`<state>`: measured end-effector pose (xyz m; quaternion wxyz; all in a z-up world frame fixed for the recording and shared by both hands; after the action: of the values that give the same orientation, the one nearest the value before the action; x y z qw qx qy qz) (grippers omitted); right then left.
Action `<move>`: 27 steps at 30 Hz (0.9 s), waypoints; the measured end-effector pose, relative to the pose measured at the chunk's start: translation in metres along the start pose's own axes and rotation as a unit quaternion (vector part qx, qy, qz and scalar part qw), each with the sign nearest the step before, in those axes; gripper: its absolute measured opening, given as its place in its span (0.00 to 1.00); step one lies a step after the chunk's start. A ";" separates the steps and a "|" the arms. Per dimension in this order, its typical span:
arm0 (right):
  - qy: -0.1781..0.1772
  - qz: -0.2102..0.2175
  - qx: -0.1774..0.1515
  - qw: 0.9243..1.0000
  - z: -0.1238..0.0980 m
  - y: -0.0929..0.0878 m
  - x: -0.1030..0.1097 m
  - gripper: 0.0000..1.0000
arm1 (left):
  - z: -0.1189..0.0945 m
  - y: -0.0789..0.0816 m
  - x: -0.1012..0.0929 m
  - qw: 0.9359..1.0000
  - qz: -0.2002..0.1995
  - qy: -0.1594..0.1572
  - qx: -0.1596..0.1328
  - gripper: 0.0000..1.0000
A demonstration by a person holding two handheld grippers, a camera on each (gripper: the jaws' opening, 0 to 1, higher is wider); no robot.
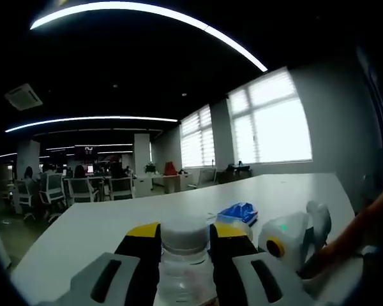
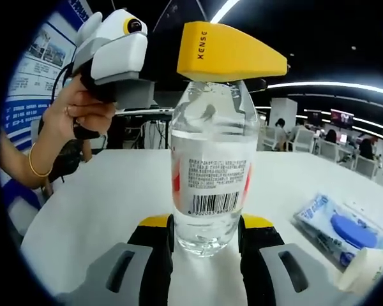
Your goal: Arrange the tabletop items into an orderly group along one side of the table until the central work area is clear of visible clutter.
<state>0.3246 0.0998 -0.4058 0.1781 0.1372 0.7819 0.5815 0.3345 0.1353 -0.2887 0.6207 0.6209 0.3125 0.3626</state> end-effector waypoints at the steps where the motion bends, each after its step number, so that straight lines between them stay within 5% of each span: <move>1: -0.003 0.001 -0.003 1.000 0.001 0.000 -0.001 0.37 | 0.001 0.001 0.000 1.000 -0.002 0.000 -0.001 0.28; 27: -0.003 0.017 -0.010 1.000 0.016 0.015 -0.021 0.36 | 0.016 0.010 0.022 1.000 -0.017 0.001 0.005 0.25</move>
<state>0.3505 0.1096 -0.3930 0.1725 0.1503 0.7730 0.5917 0.3594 0.1449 -0.2772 0.6236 0.6182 0.3249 0.3512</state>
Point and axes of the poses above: the point that each gripper's makers call its tool centre point, and the gripper's own axes: z roughly forward along the fingers, x roughly to its left, y roughly out of its top, the point moved 4 cm from there along -z, roughly backward along the fingers
